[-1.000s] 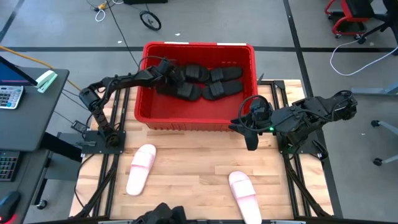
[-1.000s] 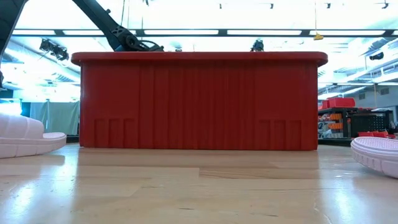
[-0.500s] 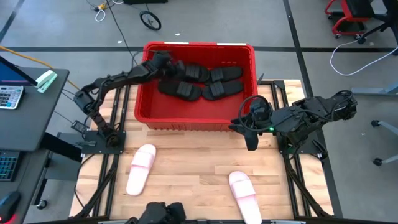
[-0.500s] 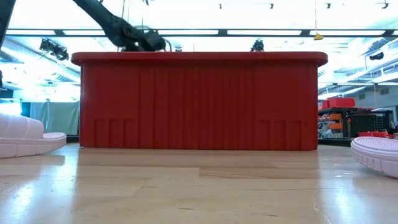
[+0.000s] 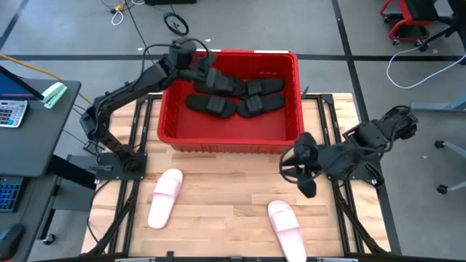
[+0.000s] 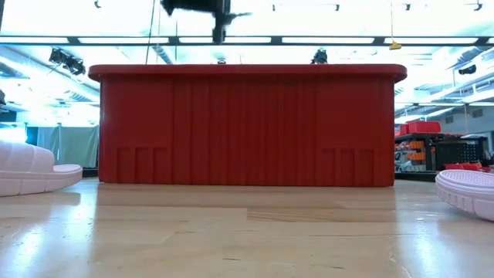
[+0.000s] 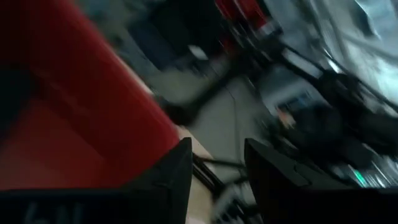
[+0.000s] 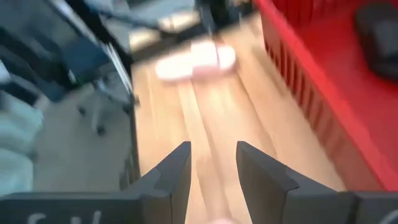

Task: Pick and place slides into bin
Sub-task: Put the pink slide into the red bin

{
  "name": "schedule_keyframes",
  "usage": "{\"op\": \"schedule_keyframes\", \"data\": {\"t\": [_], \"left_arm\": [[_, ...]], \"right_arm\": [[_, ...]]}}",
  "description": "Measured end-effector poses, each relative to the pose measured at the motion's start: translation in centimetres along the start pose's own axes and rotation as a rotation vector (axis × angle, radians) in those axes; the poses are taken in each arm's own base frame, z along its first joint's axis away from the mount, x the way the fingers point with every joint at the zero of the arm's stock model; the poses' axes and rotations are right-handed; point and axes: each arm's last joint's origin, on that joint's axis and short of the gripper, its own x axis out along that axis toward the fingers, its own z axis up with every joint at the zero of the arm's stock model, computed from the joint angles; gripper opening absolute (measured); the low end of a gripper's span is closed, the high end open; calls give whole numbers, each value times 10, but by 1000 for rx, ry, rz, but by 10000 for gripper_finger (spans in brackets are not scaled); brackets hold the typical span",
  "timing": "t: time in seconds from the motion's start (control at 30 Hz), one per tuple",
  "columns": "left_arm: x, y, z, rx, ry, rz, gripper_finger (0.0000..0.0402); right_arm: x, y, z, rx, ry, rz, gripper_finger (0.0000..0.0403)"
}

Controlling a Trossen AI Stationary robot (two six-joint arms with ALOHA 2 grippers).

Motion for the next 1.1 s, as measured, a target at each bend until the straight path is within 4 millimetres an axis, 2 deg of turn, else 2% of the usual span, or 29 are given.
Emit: {"op": "schedule_keyframes", "data": {"t": [0.13, 0.3, 0.47, 0.63, 0.83, 0.97, 1.1], "left_arm": [[19, -31, -20, 25, 105, -77, 142], [40, -56, -51, 78, 210, -136, 131], [53, -74, -79, 127, 276, -131, 119], [62, -90, -104, 148, 312, -114, 110], [69, -113, -132, 167, 387, -168, 114], [72, -128, -153, 192, 424, -197, 110], [73, -140, -168, 213, 428, -194, 104]], "right_arm": [[-4, 0, -12, 45, 75, -40, 134], [-8, 6, -28, 110, 163, -49, 134], [-4, 29, -51, 104, 315, 16, 134], [23, 63, -84, 169, 401, -38, 135], [72, 100, -129, 125, 528, -83, 149], [103, 111, -158, 163, 678, -165, 173], [128, 115, -185, 105, 687, -270, 198]]}}
